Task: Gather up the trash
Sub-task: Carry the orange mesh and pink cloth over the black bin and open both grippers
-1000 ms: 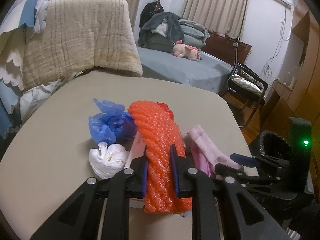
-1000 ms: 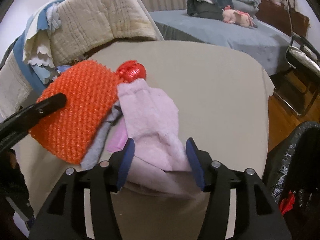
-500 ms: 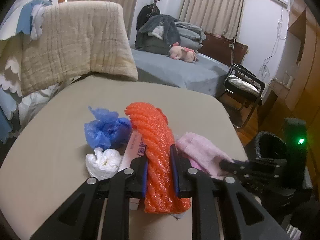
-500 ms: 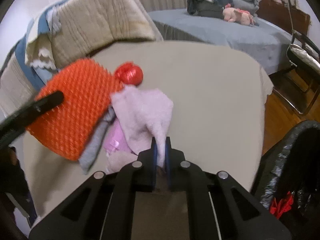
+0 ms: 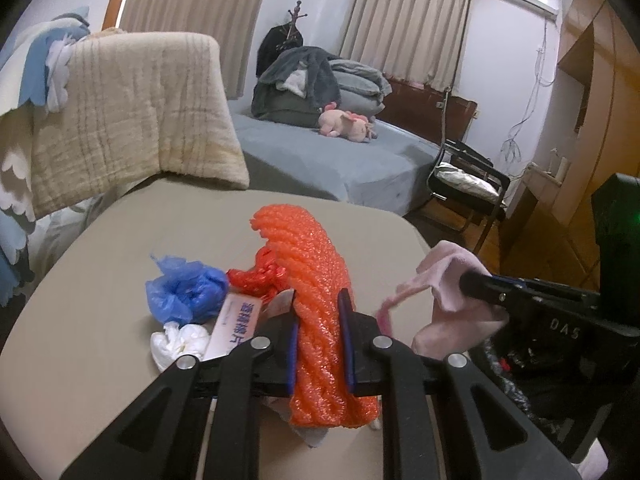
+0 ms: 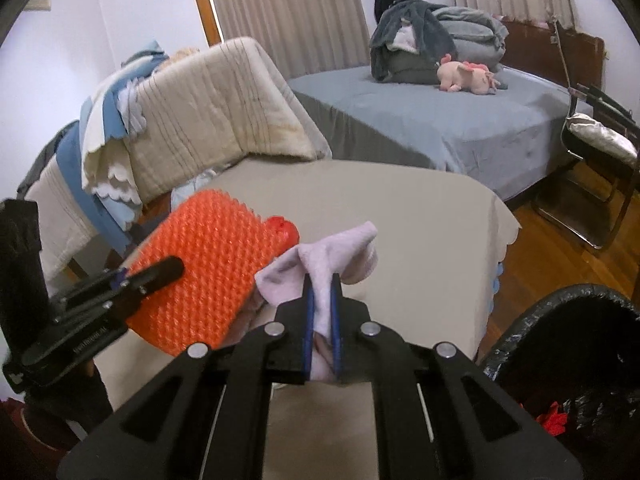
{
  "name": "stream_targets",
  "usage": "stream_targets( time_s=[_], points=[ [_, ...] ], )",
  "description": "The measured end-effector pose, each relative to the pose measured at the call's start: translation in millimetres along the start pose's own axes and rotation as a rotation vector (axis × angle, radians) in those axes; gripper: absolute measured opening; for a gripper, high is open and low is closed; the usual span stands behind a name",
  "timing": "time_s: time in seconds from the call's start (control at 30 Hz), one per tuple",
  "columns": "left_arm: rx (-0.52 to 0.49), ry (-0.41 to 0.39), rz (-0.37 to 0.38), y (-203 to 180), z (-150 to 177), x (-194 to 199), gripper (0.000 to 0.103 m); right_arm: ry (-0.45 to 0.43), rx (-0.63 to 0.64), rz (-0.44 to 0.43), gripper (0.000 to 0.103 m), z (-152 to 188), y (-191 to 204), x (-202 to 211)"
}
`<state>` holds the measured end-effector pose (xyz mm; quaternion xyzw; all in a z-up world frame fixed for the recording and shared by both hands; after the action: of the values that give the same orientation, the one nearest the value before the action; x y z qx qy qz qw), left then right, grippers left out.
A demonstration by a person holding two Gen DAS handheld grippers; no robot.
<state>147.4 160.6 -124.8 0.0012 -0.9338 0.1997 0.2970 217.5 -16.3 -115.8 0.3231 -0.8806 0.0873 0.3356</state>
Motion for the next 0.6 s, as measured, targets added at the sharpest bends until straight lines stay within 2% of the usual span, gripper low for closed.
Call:
stream_targets(
  time_s=[0.6],
  points=[
    [-0.048, -0.019, 0.050, -44.3, -6.0, 14.2, 0.017, -0.078, -0.032, 0.060, 0.007, -4.0, -20.3, 52.9]
  ],
)
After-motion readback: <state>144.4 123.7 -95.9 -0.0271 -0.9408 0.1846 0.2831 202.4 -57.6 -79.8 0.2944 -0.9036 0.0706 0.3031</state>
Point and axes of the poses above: each gripper's, at about its wrist camera, not at the fingertips, and x roughly against the way its jaws point, y to its left, z to its underside, the point moved 1 cm from there along -x, roughly the way its jaws point, and after that the axes turned 11 degrees about x, right-handed, at the moved point
